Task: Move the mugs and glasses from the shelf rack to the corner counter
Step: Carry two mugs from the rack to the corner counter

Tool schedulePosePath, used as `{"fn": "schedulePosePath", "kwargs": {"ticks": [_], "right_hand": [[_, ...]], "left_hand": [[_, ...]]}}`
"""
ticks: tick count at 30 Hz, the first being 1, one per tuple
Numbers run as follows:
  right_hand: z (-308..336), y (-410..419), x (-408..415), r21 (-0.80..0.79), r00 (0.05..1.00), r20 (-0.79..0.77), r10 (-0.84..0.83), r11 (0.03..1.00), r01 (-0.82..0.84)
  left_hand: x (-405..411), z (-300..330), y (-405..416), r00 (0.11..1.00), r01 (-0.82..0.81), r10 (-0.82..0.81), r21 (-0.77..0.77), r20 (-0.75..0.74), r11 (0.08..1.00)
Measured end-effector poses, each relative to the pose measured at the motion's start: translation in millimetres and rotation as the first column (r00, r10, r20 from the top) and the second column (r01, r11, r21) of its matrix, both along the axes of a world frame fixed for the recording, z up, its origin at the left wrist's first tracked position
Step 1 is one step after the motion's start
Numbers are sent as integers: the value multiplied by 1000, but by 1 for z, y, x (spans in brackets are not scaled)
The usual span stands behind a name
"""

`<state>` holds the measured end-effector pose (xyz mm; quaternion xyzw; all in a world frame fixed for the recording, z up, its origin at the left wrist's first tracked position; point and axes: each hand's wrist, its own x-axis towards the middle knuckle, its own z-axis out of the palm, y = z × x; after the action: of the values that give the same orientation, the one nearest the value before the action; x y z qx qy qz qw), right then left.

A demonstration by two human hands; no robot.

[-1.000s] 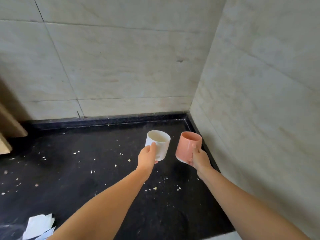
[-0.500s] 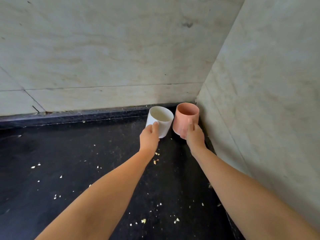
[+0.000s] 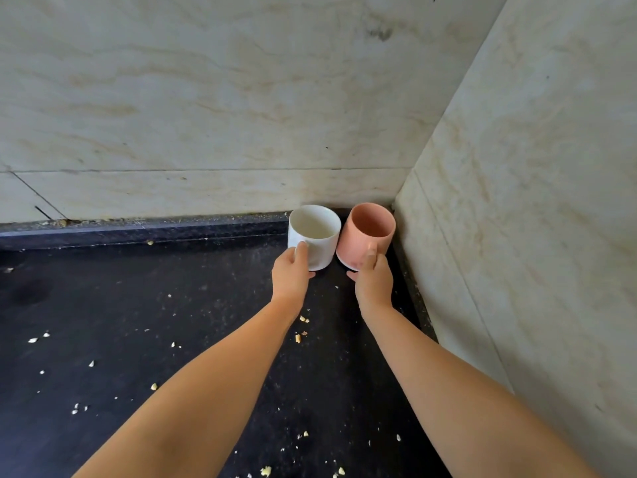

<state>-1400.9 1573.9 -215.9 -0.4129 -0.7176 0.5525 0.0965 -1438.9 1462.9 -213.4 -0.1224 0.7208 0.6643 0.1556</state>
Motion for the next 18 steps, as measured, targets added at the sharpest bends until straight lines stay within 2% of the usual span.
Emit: {"fn": "schedulePosePath", "kwargs": {"ticks": [6,9,11,13,15,17,18], "right_hand": [[-8,-2,-3,-16,998,53,-26,1000,27],[-3,3,-5,-119,996,87,-5,993,15],[4,7,-5,-225,993,115,26,974,1],[15,10,-3,-307,986,157,53,952,-2],[29,11,1,-223,969,242,46,975,9],[48,10,7,5,937,338,83,996,-90],[57,8,10,135,914,386,122,973,-187]], "left_hand": [[-3,-17,-2,998,13,-14,14,65,1000],[-3,-18,-6,994,74,-70,-40,83,996],[-5,-13,-7,986,147,-136,-114,96,983],[-8,-1,-11,973,223,-194,-277,127,935],[-10,15,-20,968,248,-202,-420,151,873],[-8,33,-32,963,270,-234,-499,136,823],[-5,42,-38,953,297,-279,-533,115,792]]}}
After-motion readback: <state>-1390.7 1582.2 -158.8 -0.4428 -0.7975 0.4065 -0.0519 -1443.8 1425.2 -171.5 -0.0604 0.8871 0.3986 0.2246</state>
